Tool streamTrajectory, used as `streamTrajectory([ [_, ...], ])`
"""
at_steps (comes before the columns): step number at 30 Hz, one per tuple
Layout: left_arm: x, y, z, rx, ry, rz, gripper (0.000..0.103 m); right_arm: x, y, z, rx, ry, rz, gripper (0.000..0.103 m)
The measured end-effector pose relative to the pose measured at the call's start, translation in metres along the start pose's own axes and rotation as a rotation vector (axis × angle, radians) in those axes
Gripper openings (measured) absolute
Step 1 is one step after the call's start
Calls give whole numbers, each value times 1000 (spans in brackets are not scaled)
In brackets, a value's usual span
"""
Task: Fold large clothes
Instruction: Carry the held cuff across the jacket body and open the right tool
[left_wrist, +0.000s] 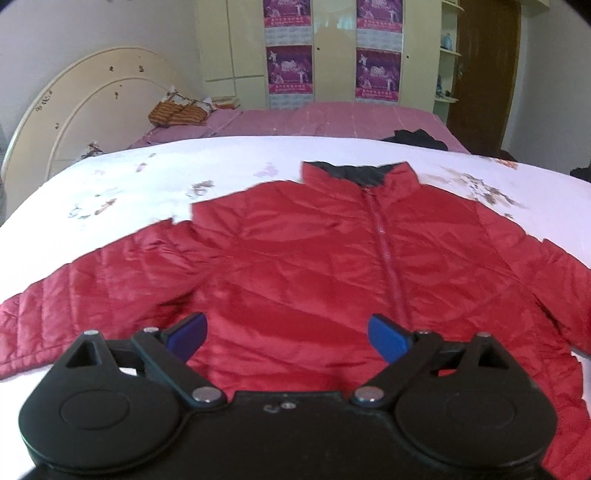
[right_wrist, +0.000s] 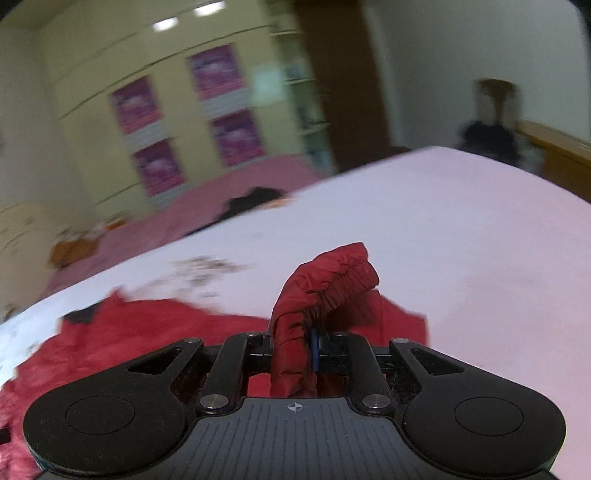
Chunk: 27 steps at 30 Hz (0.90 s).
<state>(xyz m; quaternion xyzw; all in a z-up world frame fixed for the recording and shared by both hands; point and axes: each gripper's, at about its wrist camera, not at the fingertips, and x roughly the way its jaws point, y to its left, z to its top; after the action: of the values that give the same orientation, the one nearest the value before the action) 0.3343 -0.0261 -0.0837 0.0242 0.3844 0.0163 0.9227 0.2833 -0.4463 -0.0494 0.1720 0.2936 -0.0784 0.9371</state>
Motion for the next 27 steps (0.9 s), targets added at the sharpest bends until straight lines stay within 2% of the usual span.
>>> streamTrajectory([
  [4,1,32,0,-52,2,1,94,33,85,-12,-88,40,120,14],
  [9,4,72,-3,-78,3,4,94,71,174,-39,-153,113,225,14],
  [16,16,116,-4,-107,25,-18,94,116,261,-83,-175,248,276,14],
  [19,20,125,0,-102,28,-60,94,138,273,-91,-140,320,290,15],
  [20,22,126,1,-98,29,-76,94,140,275,-94,-132,335,287,25],
  [21,24,127,3,-98,31,-99,95,142,279,-95,-121,345,284,60],
  [22,25,127,4,-99,33,-119,96,141,281,-94,-109,336,286,78],
  [23,26,126,5,-102,34,-141,97,136,282,-94,-106,308,287,93],
  [27,34,112,9,-96,48,-228,99,121,279,-86,-125,252,255,93],
])
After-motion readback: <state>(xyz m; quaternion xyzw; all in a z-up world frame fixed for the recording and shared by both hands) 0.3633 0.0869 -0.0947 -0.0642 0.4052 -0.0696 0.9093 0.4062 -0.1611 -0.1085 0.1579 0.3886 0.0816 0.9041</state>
